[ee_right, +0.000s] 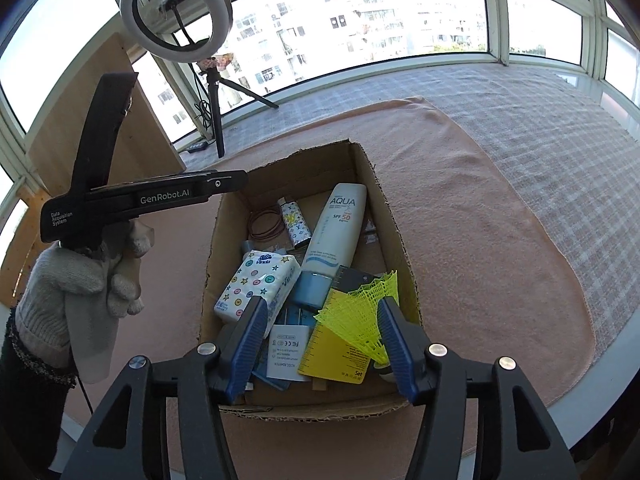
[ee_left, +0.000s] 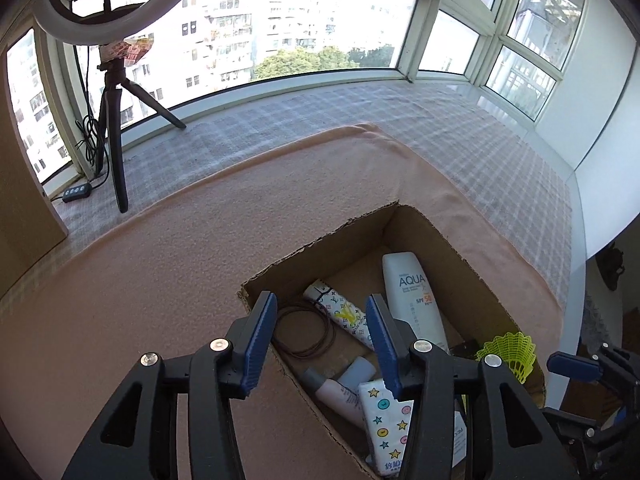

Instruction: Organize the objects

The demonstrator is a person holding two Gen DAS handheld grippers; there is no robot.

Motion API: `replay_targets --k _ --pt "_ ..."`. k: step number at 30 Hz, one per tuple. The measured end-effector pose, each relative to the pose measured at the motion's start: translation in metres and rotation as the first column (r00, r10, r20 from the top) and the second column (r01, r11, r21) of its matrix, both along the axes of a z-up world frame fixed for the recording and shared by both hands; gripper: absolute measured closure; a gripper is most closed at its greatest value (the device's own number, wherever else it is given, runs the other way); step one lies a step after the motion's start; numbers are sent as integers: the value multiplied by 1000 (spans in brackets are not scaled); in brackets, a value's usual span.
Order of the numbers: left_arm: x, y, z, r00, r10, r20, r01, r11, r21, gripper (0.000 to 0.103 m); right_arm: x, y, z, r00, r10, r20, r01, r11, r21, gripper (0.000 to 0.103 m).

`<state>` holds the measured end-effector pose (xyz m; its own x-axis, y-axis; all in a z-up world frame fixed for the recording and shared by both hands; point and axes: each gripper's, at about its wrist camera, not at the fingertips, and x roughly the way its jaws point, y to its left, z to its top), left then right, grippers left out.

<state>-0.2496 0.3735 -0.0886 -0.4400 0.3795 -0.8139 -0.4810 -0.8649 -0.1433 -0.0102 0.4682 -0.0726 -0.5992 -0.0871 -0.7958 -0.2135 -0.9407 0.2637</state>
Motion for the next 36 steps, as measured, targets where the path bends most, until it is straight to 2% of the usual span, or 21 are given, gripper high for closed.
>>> replay_targets --k 17,26,36 --pt "17 -21 11 1000 3 -21 -3 1000 -15 52 -5 -18 7 1000 11 -4 -11 1000 16 50" --pt "41 -63 31 998 40 -53 -41 999 -12 46 -10 -47 15 999 44 -16 -43 999 24 48" --pt "70 -133 50 990 123 -75 -124 992 -11 39 -21 -97 26 992 121 -36 -120 992 28 46"
